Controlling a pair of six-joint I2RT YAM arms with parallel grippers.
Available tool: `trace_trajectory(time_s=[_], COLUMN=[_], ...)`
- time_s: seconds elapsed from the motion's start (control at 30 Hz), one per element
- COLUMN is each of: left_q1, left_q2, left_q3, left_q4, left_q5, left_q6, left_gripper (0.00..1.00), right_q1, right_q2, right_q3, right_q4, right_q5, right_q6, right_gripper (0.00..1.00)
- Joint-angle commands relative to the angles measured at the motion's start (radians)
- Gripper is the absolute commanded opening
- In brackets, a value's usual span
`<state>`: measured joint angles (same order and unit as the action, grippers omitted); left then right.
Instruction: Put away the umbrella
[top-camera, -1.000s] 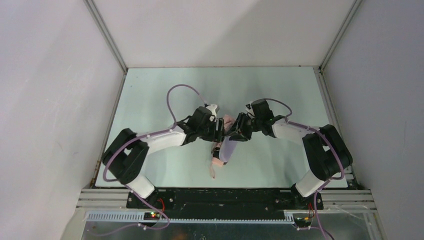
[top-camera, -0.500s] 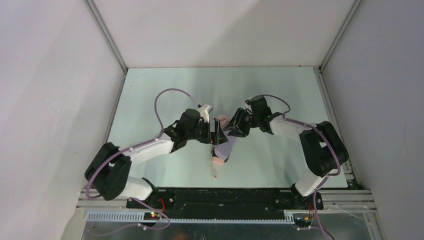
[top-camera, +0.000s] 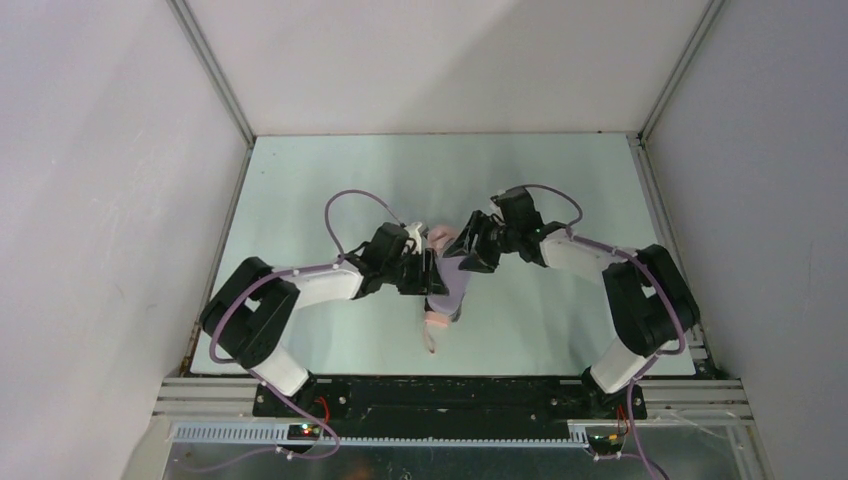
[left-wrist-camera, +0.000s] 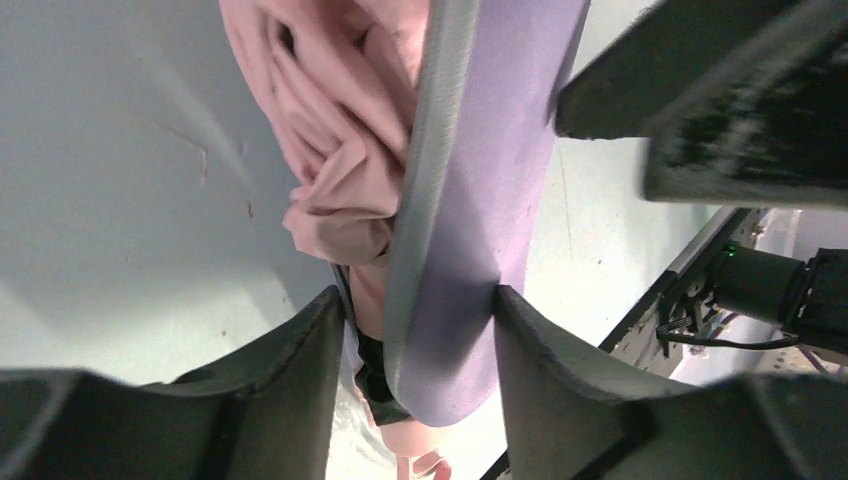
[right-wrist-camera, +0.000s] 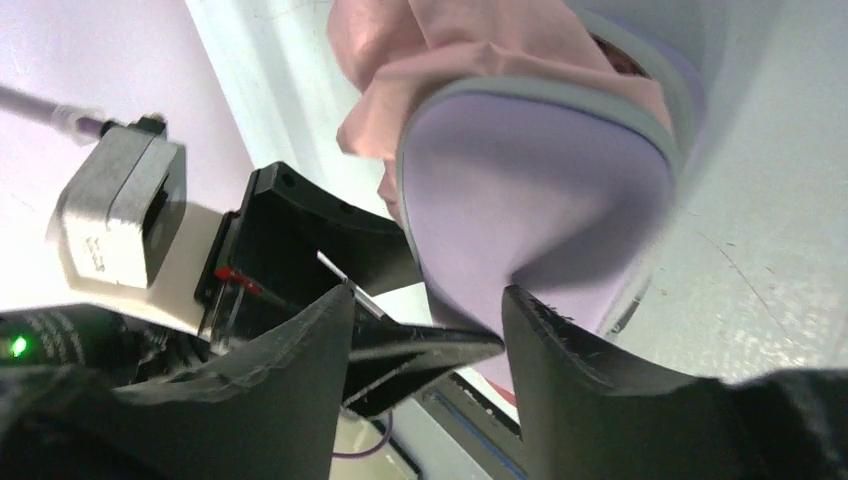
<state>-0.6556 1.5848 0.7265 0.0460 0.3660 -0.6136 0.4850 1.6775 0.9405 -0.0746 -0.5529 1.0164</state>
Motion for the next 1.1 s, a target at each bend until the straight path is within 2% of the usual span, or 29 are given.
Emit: trace_trajectory(time_s=[0.0, 0.1, 0.27, 0.4, 0.5, 0.53, 0.83, 0.97, 1.07], left_q1=[0.014, 0.017, 0.021, 0.036, 0.047, 0.053, 0.076, 0.076, 0.076], left_q2=[0.082, 0.108, 0.112, 0.092, 0.087, 0.089, 0.122, 0.103, 0.073], left_q3=[-0.013, -0.003, 0.005, -0.003, -0.015, -0.02, -0.092, -0.106, -0.117], left_q4=[0.021, 0.032, 0.052, 0.102, 0.147, 0.181, 0.523, 0.618, 0.658], left_q5=[-0.034, -0.006, 0.031, 0.132, 0.201, 0.241, 0.449, 0.49, 0.504], left_q6=[0.014, 0.029, 0.042, 0.03, 0.009, -0.006, -0.21, -0.28, -0.319], left_gripper=[0.51, 0.41, 0.33, 0.28, 0.26, 0.25, 0.17, 0.16, 0.15], right_q1=[-0.038, -0.072, -0.138, -0.149, -0.142, -0.136, -0.067, -0.051, -0.048], right_q2=[-0.14, -0.239, -0.32, -0.284, -0.212, -0.185, -0.032, 0.049, 0.08], right_q3=[-0.042, -0.103, -0.272, -0.339, -0.343, -0.349, -0.357, -0.354, -0.355], right_q4=[-0.031, -0.032, 0.124, 0.255, 0.303, 0.324, 0.59, 0.666, 0.719], right_q5=[0.078, 0.104, 0.064, 0.01, 0.011, -0.003, -0.065, -0.084, -0.108], right_q6=[-0.069, -0.102, -0.164, -0.187, -0.176, -0.174, -0.087, -0.05, -0.023], right_gripper=[0.66, 0.78, 0.81, 0.83, 0.94, 0.95, 0.96, 0.96, 0.92])
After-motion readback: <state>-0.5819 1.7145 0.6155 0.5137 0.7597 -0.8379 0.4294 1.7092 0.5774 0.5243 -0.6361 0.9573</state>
